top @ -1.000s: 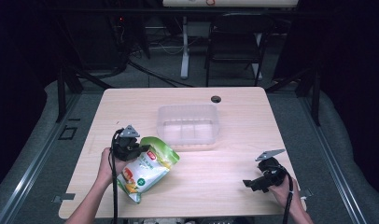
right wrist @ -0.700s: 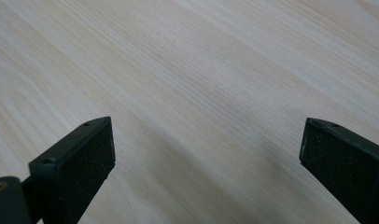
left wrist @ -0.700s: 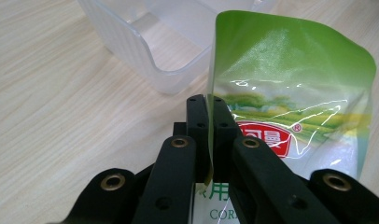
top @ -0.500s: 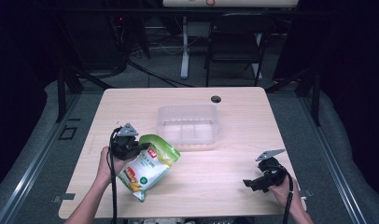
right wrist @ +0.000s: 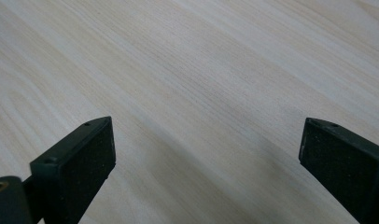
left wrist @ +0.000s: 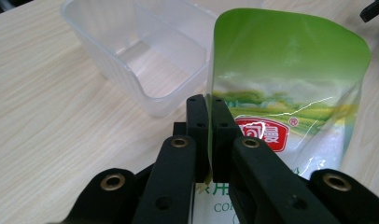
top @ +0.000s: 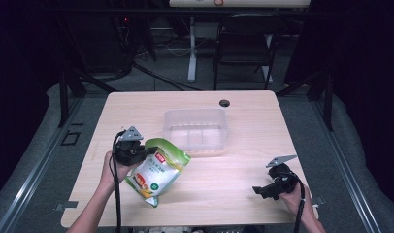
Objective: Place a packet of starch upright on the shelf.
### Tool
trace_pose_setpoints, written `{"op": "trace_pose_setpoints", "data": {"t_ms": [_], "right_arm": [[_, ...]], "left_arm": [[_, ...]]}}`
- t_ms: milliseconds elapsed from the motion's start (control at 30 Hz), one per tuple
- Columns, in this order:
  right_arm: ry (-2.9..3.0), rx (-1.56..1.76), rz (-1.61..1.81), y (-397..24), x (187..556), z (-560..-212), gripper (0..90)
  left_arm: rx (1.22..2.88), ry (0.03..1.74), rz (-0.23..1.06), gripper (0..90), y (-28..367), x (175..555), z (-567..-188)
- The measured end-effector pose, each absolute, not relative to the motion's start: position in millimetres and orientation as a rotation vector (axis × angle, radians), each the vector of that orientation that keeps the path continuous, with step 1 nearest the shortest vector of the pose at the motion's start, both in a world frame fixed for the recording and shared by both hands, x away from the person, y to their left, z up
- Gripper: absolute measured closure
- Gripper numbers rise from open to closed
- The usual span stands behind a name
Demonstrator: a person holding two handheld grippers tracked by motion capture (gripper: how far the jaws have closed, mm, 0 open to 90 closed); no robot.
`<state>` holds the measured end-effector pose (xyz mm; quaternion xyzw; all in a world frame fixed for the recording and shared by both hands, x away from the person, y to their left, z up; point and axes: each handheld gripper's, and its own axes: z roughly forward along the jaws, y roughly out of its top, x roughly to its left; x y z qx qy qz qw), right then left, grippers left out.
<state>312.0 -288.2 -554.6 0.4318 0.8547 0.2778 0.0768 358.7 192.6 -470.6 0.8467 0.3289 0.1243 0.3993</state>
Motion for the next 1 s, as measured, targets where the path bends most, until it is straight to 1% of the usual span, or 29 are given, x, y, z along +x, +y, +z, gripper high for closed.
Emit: {"op": "trace_pose_setpoints", "data": {"t_ms": [333,733,1000], "right_arm": [[2.561,1.295,0.833,-288,312,-555,3.2],[2.555,1.296,0.832,-288,312,-554,3.3],[2.557,1.292,0.821,-289,312,-554,3.3]], "left_arm": [[2.118,0.803,0.322,89.8,191,354,-460],[2.122,0.726,0.285,89.9,184,346,-444],[2.115,0.706,0.272,89.9,181,343,-436]]}}
